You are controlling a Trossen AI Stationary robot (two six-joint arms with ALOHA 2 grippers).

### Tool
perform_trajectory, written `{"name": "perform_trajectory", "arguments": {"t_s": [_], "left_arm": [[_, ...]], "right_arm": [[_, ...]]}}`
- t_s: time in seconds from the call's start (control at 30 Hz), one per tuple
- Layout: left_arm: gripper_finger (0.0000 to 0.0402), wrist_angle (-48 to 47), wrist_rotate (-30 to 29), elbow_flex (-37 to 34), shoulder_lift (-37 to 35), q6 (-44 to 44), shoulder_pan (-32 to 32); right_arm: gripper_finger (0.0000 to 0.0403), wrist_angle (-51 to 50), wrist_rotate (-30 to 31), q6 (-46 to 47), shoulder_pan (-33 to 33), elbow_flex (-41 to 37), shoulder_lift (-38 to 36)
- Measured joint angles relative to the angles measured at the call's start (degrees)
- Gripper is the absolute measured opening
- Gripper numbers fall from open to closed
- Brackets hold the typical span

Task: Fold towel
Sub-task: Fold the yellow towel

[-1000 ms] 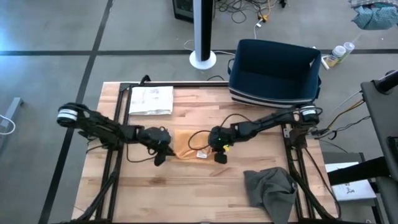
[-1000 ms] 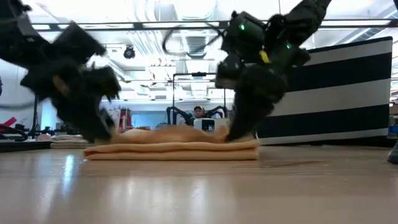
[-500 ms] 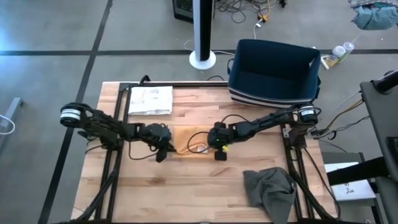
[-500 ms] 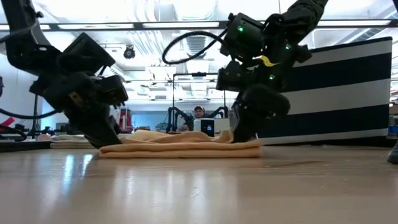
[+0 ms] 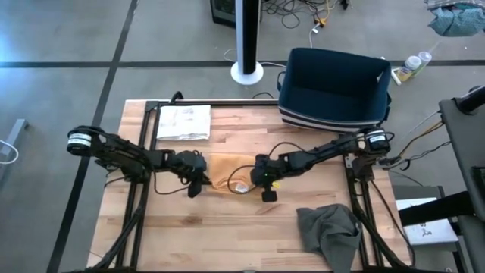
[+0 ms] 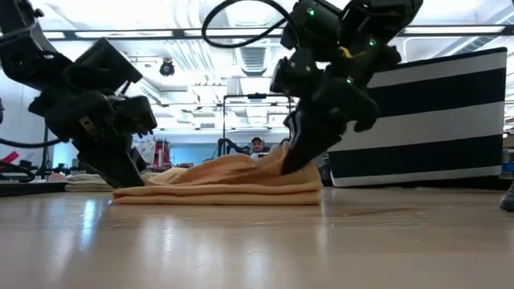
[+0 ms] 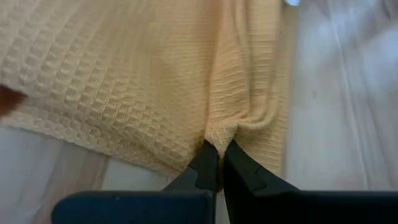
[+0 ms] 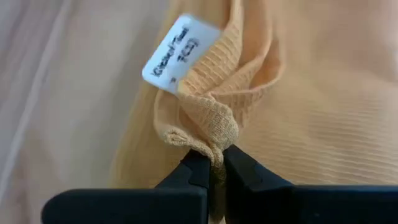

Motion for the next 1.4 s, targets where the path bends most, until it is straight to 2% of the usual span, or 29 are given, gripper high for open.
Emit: {"name": "perform_trajectory", "arguments": {"t_s": [0.37, 0.67, 0.83, 0.97, 1.2, 1.4], "left_arm": [[0.0, 0.23, -2.93, -0.25, -0.31, 2.39, 0.06], [0.0, -2.36, -3.15, -0.1, -1.74, 3.91, 0.17], [0.0, -2.35, -3.01, -0.12, -1.58, 4.31, 0.04], [0.0009, -2.67, -2.97, -0.02, -1.82, 4.17, 0.0], [0.0053, -4.58, -1.8, 1.22, -2.66, 2.85, 0.0], [0.0085, -16.81, -0.93, 5.28, -6.62, 1.45, -0.84]], "right_arm": [[0.0008, 3.8, -1.17, 1.91, -0.51, -0.11, 6.25], [0.0008, 0.41, 4.04, 0.85, -1.34, -0.11, 0.45], [0.0016, -0.45, 4.17, -1.66, -1.09, -0.11, -0.13], [0.0049, -1.51, 3.55, -2.13, -0.69, -0.1, -0.19], [0.014, -6.63, 2.87, -0.95, -0.67, 1.67, -0.34], [0.0194, -13.24, -0.19, -1.04, -0.6, 5.45, -2.54]]}}
